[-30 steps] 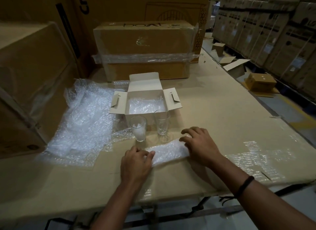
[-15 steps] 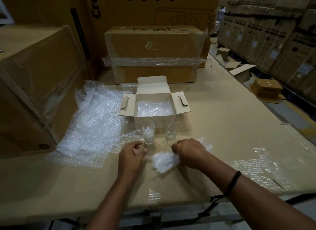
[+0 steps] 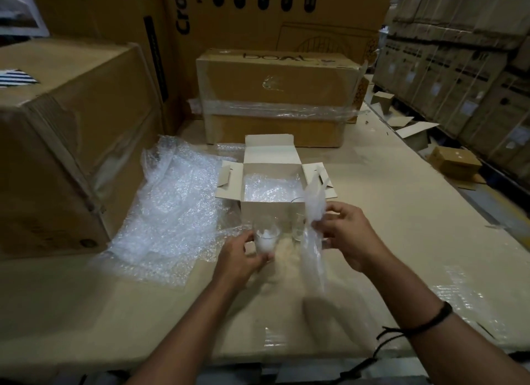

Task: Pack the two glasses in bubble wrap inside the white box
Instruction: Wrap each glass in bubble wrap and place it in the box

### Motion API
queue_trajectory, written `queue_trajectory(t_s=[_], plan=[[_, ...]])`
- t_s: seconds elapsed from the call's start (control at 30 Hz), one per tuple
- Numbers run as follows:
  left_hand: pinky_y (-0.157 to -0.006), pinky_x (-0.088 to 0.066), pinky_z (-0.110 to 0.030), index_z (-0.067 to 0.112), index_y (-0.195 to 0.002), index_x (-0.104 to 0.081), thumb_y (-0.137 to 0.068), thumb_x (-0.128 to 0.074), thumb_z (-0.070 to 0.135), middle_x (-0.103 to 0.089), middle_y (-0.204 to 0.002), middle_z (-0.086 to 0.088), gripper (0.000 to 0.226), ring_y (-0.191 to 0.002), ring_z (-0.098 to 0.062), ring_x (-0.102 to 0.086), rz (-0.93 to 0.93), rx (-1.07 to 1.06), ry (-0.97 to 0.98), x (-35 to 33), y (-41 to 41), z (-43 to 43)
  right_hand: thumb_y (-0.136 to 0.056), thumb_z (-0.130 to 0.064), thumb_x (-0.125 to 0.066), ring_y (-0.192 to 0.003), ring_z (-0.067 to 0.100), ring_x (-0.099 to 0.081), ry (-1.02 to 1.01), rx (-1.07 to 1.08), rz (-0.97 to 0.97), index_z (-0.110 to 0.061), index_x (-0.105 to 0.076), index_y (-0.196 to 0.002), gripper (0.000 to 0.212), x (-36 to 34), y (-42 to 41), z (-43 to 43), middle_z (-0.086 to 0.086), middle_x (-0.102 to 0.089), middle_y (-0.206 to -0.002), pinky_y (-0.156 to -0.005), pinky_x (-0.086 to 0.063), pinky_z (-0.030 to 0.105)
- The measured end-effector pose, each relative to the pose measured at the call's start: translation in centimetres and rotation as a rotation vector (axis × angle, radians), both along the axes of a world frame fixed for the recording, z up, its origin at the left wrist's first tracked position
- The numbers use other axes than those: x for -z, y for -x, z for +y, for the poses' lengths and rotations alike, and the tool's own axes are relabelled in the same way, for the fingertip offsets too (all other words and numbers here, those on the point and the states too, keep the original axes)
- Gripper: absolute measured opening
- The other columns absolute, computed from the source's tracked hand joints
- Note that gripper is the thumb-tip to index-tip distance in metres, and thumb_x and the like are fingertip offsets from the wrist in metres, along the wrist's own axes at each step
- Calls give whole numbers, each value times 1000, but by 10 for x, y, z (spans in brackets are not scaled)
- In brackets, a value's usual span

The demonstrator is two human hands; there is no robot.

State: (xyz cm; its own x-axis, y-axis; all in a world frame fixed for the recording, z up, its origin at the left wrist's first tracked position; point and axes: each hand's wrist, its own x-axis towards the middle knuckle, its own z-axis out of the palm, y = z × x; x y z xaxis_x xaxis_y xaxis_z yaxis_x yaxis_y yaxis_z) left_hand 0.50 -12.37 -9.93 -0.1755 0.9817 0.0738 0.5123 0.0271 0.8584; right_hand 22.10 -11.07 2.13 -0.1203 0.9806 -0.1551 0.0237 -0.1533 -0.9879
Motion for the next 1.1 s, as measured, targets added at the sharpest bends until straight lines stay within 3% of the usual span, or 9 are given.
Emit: queue_trajectory(t_s=[0.2,0.27,0.37,0.47,0.53,0.7,0.8,0.9,1.1], plan=[[-62,-46,-29,47,-95,-64,-61,-84,44,-60,-85,6,40,-70,-17,-54,-43,60,-7,-3,8,-12,-88,10,-60,-67,18,-66,185,201,431,4,-62,-88,7,2,48,17,14,-64,-80,-59,-58,23],[-57,-41,-26,36,-97,-67,-65,-87,37,-55,-79,6,38,-65,-13,-49,-42,57,9,-4,9,-12,-86,8,-63,-72,20,-63,82,223,243,4,-64,-86,4,9,64,20,13,-62,-78,-63,-58,27],[-56,-40,-24,29,-103,-67,-66,-87,36,-55,-80,4,42,-66,-12,-49,-44,54,37,-4,9,-10,-86,-5,-65,-67,14,-58,-368,84,-493,-11,-64,-74,13,23,72,16,1,-63,-73,-65,-48,28],[-54,-42,-29,32,-100,-67,-65,-84,38,-56,-76,1,39,-62,-13,-50,-57,55,70,-3,11,-8,-86,-19,-65,-92,23,-58,-854,-119,-1093,-13,-74,-93,13,29,68,7,1,-69,-104,-82,-46,35],[-55,-46,-37,35,-94,-68,-63,-84,39,-58,-72,-5,35,-59,-14,-50,-138,82,59,0,11,-8,-86,-31,-59,-88,25,-56,-988,-209,-1292,-17,-76,-92,23,30,61,5,-2,-69,-104,-79,-46,38],[-55,-46,-33,44,-89,-65,-57,-76,55,-63,-78,-8,35,-60,-12,-52,-151,125,14,3,15,-5,-94,-51,-21,-89,22,-50,-783,-404,-1404,-24,-76,-87,62,20,61,4,-7,-67,-99,-83,-40,42],[-52,-41,-27,43,-92,-67,-57,-75,51,-62,-77,-11,37,-58,-13,-49,-151,137,2,5,16,-4,-92,-43,-40,-80,22,-55,-702,-278,-1454,-20,-73,-75,44,18,76,11,-3,-68,-82,-81,-41,38],[-53,-37,-26,39,-97,-69,-58,-75,49,-59,-71,-6,41,-56,-11,-46,-139,131,-1,7,16,-2,-75,-26,-71,-79,23,-57,-663,-70,-1303,-21,-69,-84,10,17,87,13,-3,-69,-84,-77,-47,39],[-51,-46,-30,36,-96,-68,-57,-81,45,-58,-76,-5,42,-59,-18,-52,-182,134,51,9,14,0,-74,-1,-60,-90,26,-55,-753,-358,-1362,-22,-73,-109,42,21,80,8,-4,-72,-104,-71,-45,34]])
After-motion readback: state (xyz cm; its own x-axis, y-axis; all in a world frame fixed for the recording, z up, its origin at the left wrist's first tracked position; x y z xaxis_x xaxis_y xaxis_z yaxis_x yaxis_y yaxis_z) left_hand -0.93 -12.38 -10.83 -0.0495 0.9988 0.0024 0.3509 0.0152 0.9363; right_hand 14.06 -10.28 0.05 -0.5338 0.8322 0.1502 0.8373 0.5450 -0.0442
